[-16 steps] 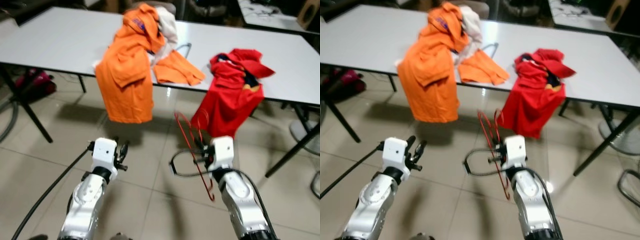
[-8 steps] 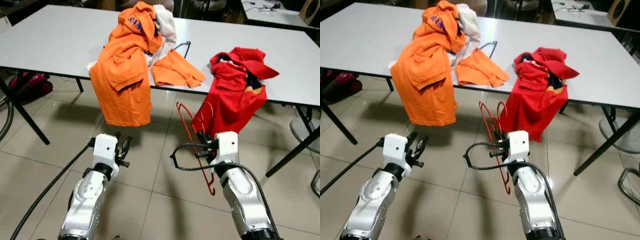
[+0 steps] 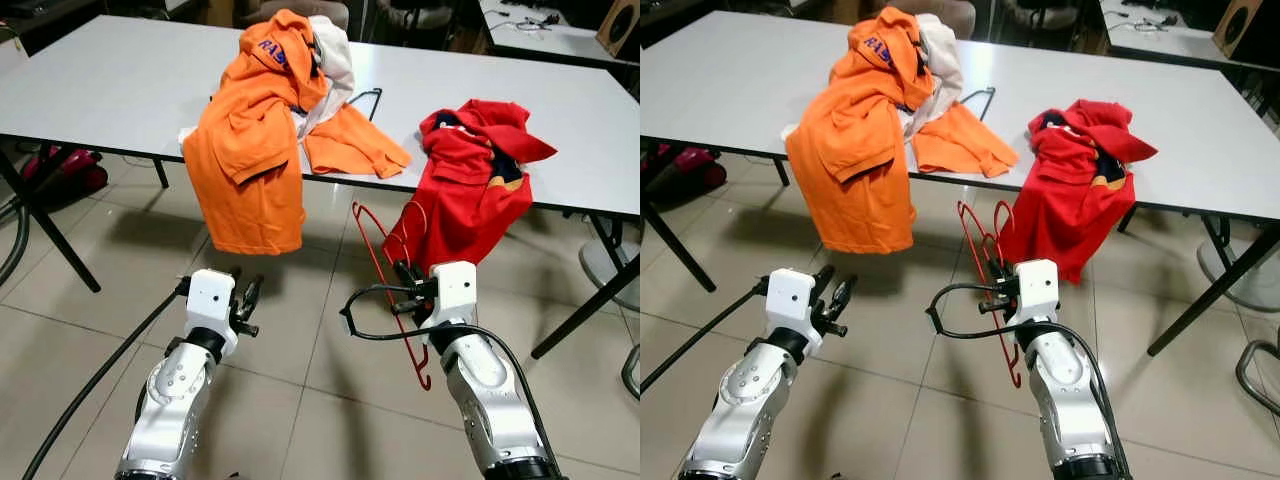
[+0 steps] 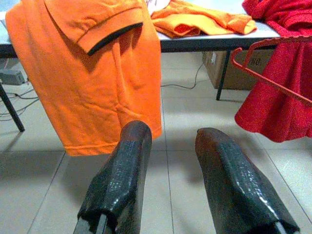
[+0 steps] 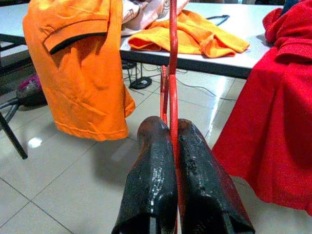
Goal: Hang hanger
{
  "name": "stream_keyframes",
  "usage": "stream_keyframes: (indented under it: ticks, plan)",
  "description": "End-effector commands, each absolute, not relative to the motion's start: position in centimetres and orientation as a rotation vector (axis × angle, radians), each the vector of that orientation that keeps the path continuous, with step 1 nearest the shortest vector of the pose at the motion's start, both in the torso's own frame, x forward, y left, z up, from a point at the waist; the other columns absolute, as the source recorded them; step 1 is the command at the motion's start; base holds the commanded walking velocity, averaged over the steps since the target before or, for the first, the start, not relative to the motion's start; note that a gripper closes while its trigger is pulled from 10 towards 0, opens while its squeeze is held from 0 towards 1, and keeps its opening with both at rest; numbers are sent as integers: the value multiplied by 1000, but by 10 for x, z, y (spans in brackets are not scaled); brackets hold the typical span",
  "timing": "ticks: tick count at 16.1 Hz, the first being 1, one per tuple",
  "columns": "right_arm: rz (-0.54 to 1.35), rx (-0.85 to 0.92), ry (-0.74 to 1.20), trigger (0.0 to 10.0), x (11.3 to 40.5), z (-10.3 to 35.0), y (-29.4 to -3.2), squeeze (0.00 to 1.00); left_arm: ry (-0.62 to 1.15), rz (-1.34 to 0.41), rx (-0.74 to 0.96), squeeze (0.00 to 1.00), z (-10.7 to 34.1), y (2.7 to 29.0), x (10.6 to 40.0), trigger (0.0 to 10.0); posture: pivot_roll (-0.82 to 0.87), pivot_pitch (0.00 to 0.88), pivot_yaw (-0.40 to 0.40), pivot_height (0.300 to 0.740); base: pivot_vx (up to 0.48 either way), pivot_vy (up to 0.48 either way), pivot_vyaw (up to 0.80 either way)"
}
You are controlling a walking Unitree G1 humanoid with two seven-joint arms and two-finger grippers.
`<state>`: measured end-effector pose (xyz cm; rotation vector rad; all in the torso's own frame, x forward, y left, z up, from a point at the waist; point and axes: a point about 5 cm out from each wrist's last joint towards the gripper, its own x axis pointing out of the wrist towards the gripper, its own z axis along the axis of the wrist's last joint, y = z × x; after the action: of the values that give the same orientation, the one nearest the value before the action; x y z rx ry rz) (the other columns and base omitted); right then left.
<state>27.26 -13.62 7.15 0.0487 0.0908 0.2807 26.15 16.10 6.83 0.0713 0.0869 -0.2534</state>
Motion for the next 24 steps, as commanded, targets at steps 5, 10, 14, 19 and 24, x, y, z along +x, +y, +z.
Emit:
stream_keyframes:
  ticks: [5,10,14,19,24]
  plan:
    - [281,60,89,10000,270,73,-137,0,72,-269,62,0,73,159,261,10000,-30,30,-26,740,334,0,0]
    - [323,8,89,10000,268,73,-132,0,74,-272,61,0,72,158,260,10000,-29,25,-27,740,335,0,320]
    - [304,37,88,10000,269,73,-134,0,75,-279,62,0,72,158,259,10000,-31,20,-25,740,334,0,0]
    - [302,42,90,10000,268,73,-134,0,75,-286,64,0,72,158,260,10000,-34,10,-23,740,334,0,0]
    - [305,51,69,10000,269,79,-134,0,46,-292,72,0,80,157,263,10000,-37,14,-21,740,335,0,-480]
